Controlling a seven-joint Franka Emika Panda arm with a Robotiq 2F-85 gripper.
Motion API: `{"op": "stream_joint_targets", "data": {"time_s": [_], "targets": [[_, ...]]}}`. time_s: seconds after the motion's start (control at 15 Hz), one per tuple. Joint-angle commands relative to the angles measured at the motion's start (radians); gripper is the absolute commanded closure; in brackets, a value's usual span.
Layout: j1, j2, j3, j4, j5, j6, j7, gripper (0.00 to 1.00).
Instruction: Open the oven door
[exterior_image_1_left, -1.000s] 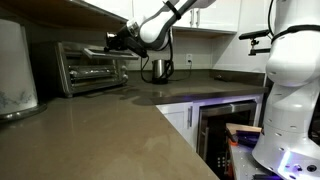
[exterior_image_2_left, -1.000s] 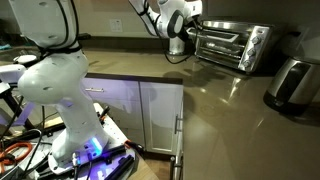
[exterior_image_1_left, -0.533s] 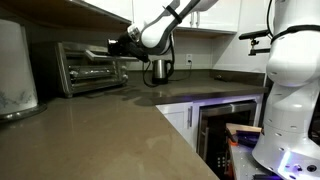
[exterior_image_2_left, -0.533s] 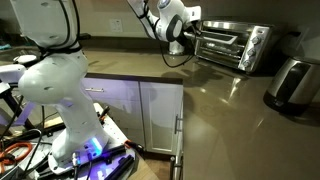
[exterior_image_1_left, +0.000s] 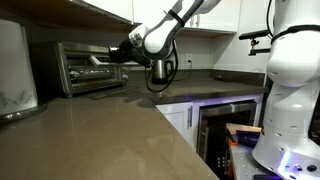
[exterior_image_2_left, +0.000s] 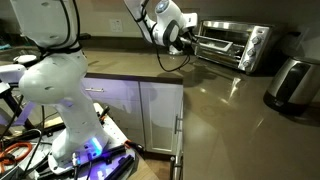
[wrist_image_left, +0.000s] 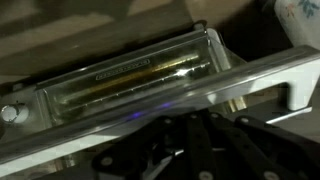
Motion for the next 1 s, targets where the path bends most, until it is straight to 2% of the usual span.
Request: {"op": "stream_joint_targets", "data": {"time_s": [0.0,0.67,0.73,0.87,0.93], "targets": [[0.009,-0.055,0.003,-0.060,0.016,-0.028,0.007,1.00],[0.017,-0.204,0.008,-0.184,0.022,-0.106,0.026,1.00],[0.212,-0.207,-0.167,-0.189,0.103,-0.114,-0.046,1.00],[0.307,-0.210,-0.253,-0.198,0.145,-0.119,-0.059,1.00],[0.211,-0.208,-0.160,-0.197,0.100,-0.121,-0.004,1.00]]}}
